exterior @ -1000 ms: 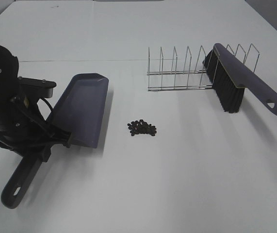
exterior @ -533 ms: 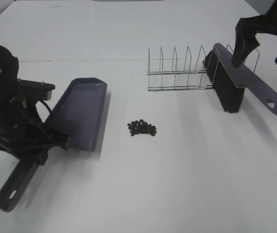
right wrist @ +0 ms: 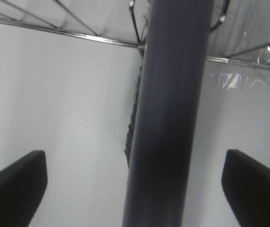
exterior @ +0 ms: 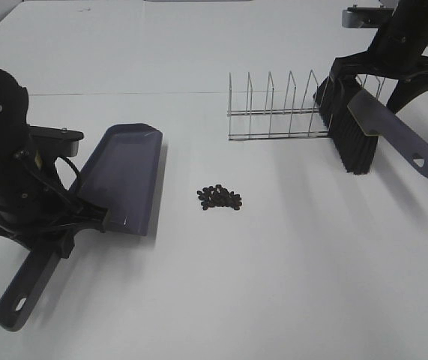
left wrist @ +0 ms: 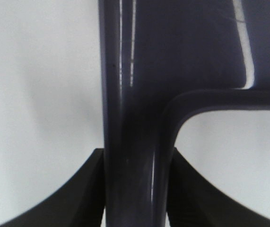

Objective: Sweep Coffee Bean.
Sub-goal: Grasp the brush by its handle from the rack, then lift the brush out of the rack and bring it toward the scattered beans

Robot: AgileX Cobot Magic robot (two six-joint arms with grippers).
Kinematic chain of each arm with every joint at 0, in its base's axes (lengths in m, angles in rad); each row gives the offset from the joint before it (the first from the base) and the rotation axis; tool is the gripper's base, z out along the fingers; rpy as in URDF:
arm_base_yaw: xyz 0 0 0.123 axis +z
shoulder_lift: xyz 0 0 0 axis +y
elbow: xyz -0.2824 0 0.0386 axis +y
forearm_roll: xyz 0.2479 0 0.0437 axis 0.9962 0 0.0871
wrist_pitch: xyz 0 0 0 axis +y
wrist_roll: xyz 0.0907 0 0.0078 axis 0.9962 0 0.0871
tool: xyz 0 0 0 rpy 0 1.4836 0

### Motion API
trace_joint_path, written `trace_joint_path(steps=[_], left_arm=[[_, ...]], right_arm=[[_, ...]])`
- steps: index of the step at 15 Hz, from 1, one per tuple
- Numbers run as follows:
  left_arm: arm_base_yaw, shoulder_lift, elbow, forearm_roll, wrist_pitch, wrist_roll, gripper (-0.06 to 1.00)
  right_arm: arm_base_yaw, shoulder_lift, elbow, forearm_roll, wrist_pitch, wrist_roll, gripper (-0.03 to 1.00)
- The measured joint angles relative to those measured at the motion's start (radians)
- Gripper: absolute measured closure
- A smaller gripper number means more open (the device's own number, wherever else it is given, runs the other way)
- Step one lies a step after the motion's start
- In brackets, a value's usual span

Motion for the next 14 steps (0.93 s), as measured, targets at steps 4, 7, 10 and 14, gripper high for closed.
trace_joint_path(steps=[4,7,10,14], left_arm=[[0.0,0.0,0.0,0.0,0.0,-0.003,0.62],[0.0,0.0,0.0,0.0,0.0,-0.003,0.62],[0.0,0.0,0.0,0.0,0.0,-0.003,0.62],[0.0,0.0,0.0,0.021,0.0,-0.003,0.62]], right_arm=[[0.0,0.092,-0.062,0.005,0.001,-0.01,0.1],[0.0,0.111,-0.064,0.006,0.003,-0.01,0.16],[0.0,0.115,-0.064,0.009,0.003,-0.012,0.49],[-0.008,0.113,-0.064,-0.008,0.004,0.003,0.66]])
